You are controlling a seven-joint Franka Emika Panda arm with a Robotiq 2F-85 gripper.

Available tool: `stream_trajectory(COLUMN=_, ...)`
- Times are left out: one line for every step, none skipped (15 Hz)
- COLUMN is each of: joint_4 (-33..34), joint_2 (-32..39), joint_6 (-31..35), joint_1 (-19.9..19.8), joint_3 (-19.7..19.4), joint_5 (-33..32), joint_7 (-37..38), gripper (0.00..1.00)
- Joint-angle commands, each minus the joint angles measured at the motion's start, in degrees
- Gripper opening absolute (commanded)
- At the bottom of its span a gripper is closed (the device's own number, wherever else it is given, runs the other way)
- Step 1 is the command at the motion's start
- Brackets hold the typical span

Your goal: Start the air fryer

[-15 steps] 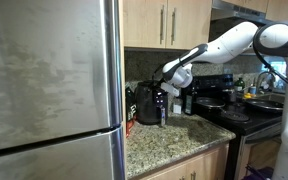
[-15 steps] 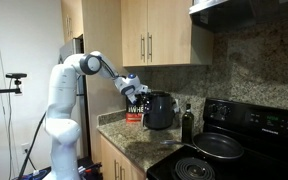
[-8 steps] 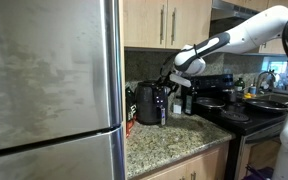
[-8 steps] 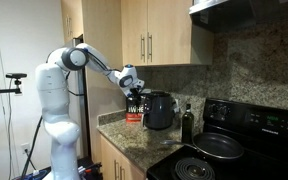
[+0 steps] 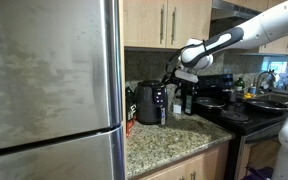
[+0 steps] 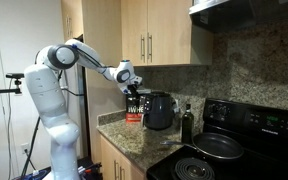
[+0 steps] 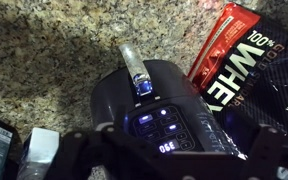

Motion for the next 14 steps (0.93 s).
stream_trajectory(joint_4=-0.3, joint_2=0.8, joint_6=0.1, joint_1=-1.8, joint_3=0.7, joint_5=-1.4, joint_7=0.2, gripper=1.00)
stream_trajectory(joint_4=-0.7, joint_2=1.3, joint_6=0.2, joint_1=-2.5, joint_3=0.4, joint_5=-2.5, joint_7=0.5, gripper=1.00)
stream_trajectory(joint_4=-1.2, joint_2=1.7, joint_6=0.9, joint_1=-3.0, joint_3=0.0, joint_5=-3.2, joint_7=-0.4, gripper=1.00)
stream_trajectory(joint_4=-1.5, joint_2=2.3, joint_6=0.7, joint_1=-3.2, joint_3=-0.8, joint_5=-2.6, joint_7=-2.6, gripper=1.00)
stream_trajectory(joint_4=-1.8, joint_2=3.1, joint_6=0.9, joint_1=-3.7, joint_3=-1.1, joint_5=-3.2, joint_7=-3.2, gripper=1.00)
stream_trajectory(joint_4=-2.0, joint_2=4.1, joint_6=1.2, joint_1=-4.1, joint_3=-1.7, joint_5=-3.1, joint_7=-4.8, gripper=1.00)
stream_trajectory(joint_4=-2.2, joint_2=5.1, joint_6=2.7, joint_1=-4.0, joint_3=-2.4, joint_5=-1.3, joint_7=-6.8, gripper=1.00)
stream_trajectory(joint_4=-2.0, joint_2=6.3, joint_6=6.7, joint_1=-2.4, joint_3=-3.7, joint_5=7.0, joint_7=-10.6, gripper=1.00)
stream_trajectory(joint_4=-1.6, joint_2=4.5, joint_6=2.2, joint_1=-3.7, joint_3=-2.2, joint_5=0.8, joint_7=-5.7, gripper=1.00)
stream_trajectory(joint_4=-1.6, joint_2=5.5, joint_6=4.2, joint_1=-3.5, joint_3=-2.7, joint_5=3.9, joint_7=-8.1, gripper=1.00)
stream_trajectory(joint_4=-1.6, joint_2=6.2, joint_6=5.2, joint_1=-3.5, joint_3=-2.9, joint_5=5.3, joint_7=-9.2, gripper=1.00)
stream_trajectory(joint_4=-1.7, joint_2=6.5, joint_6=5.6, joint_1=-3.5, joint_3=-3.0, joint_5=5.7, joint_7=-9.4, gripper=1.00)
stream_trajectory(joint_4=-1.6, joint_2=6.5, joint_6=5.7, joint_1=-3.4, joint_3=-3.0, joint_5=5.8, joint_7=-9.4, gripper=1.00)
stream_trajectory(joint_4=-1.8, joint_2=7.8, joint_6=6.7, joint_1=-4.4, joint_3=-2.2, joint_5=-0.7, joint_7=-6.1, gripper=1.00)
